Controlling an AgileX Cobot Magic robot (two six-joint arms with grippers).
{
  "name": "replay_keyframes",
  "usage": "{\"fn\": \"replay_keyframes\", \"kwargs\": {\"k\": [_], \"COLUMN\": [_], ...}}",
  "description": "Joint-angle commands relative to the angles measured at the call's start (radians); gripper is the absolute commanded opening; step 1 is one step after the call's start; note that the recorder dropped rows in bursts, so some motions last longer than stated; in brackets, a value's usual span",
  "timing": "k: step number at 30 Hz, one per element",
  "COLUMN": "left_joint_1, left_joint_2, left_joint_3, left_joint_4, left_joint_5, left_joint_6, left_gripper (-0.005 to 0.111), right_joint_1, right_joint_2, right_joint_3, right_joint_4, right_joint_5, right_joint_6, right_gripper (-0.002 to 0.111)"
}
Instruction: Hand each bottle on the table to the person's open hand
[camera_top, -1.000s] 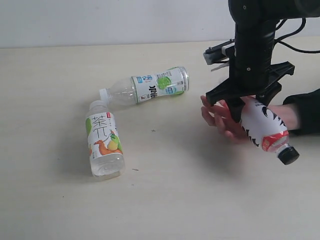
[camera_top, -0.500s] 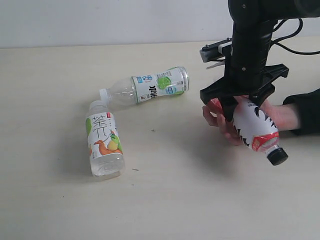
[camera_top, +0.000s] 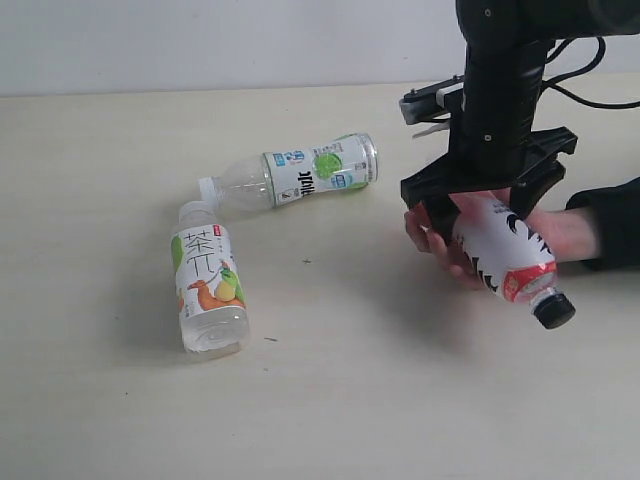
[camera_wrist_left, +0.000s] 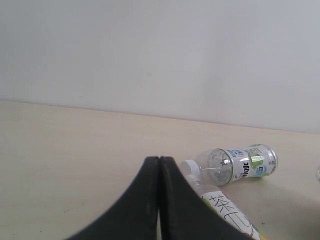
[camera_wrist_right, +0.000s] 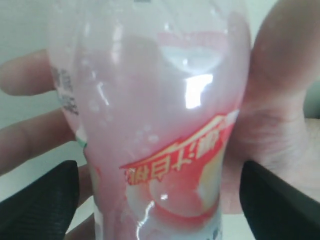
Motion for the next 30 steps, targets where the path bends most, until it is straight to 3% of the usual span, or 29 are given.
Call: {"fn": "replay_keyframes", "kwargs": {"k": [1, 6, 13, 15, 19, 21, 26, 30], "left_joint_1": [-0.002, -0.002, -0.002, -0.002, -0.002, -0.002, 0.0, 0.0], "left_joint_2": [-0.006, -0.006, -0.006, -0.006, -0.006, -0.006, -0.006, -0.006], "left_joint_3": [0.003, 0.003, 0.003, 0.003, 0.003, 0.003, 0.003, 0.003], "left_joint_4": [0.001, 0.001, 0.001, 0.001, 0.001, 0.001, 0.001, 0.001], "left_joint_5": [0.0, 0.0, 0.0, 0.0, 0.0, 0.0, 0.0, 0.0], "left_joint_6": [0.0, 0.0, 0.0, 0.0, 0.0, 0.0, 0.0, 0.0], "left_gripper": [0.0, 0.0, 0.0, 0.0, 0.0, 0.0, 0.0, 0.0], "right_joint_1": [0.0, 0.0, 0.0, 0.0, 0.0, 0.0, 0.0, 0.0], "right_joint_2": [0.003, -0.013, -0.159, -0.216, -0.364, -0.483, -0.73, -0.965], "right_joint_3": [0.003, 0.003, 0.003, 0.003, 0.038, 0.157, 0.393, 0.583], "right_joint_4": [-0.012, -0.089, -0.044, -0.012, 0.068, 0.11, 0.233, 0.478], "right_joint_5": [-0.004, -0.003, -0.005, -0.016, -0.128, -0.261, -0.423, -0.439], "right_joint_6": [-0.008, -0.008, -0.086, -0.127, -0.166, -0.202, -0.221, -0.378], "right_gripper": [0.083, 0.083, 0.08, 0.069, 0.017, 0.0, 0.0, 0.0]}}
